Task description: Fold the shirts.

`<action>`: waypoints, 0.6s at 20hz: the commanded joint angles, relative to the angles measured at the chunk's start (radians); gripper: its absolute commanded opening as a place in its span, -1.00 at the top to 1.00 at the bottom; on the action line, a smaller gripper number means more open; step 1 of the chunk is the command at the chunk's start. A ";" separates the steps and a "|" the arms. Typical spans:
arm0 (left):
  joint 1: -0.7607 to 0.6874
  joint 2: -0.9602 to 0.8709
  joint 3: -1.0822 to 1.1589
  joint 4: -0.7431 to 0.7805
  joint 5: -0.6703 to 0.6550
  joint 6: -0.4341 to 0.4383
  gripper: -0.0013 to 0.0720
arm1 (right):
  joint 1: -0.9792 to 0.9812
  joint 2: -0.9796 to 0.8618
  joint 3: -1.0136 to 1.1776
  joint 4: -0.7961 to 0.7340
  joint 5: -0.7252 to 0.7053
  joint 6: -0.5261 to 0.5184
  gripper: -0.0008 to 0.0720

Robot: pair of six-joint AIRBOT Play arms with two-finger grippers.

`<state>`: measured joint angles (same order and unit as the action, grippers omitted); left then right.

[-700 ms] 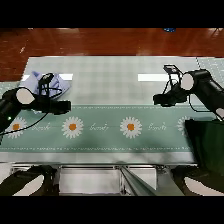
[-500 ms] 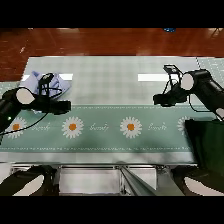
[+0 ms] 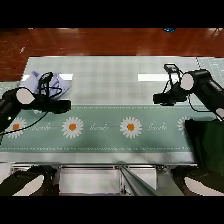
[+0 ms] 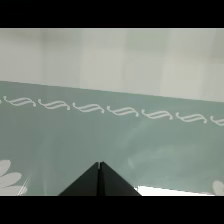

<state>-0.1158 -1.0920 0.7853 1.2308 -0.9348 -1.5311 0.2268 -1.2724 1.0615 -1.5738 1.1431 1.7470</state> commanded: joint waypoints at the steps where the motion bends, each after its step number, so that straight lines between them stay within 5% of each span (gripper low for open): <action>1: 0.023 0.000 0.037 0.002 0.078 0.084 0.91 | 0.000 0.000 0.000 0.003 -0.111 -0.001 0.93; 2: 0.044 0.001 0.073 0.013 0.094 0.083 0.74 | 0.000 0.000 0.000 0.001 -0.134 -0.001 0.92; 3: 0.067 0.001 0.118 0.037 0.115 0.083 0.19 | 0.000 0.000 0.000 -0.019 -0.163 -0.001 0.55; 4: 0.093 0.001 0.172 0.083 0.152 0.080 -0.42 | 0.000 0.000 0.000 -0.042 -0.163 -0.002 -0.20; 9: 0.243 -0.031 0.263 0.325 0.372 0.021 -0.43 | 0.001 0.000 0.000 -0.050 -0.066 -0.011 -0.16; 12: 0.298 -0.136 0.264 0.331 0.318 0.018 -0.43 | 0.002 0.000 0.000 -0.028 -0.074 -0.003 -0.16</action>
<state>0.1226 -1.1580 1.0321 1.5017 -0.6342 -1.4948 0.2272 -1.2724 1.0615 -1.6161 1.0611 1.7374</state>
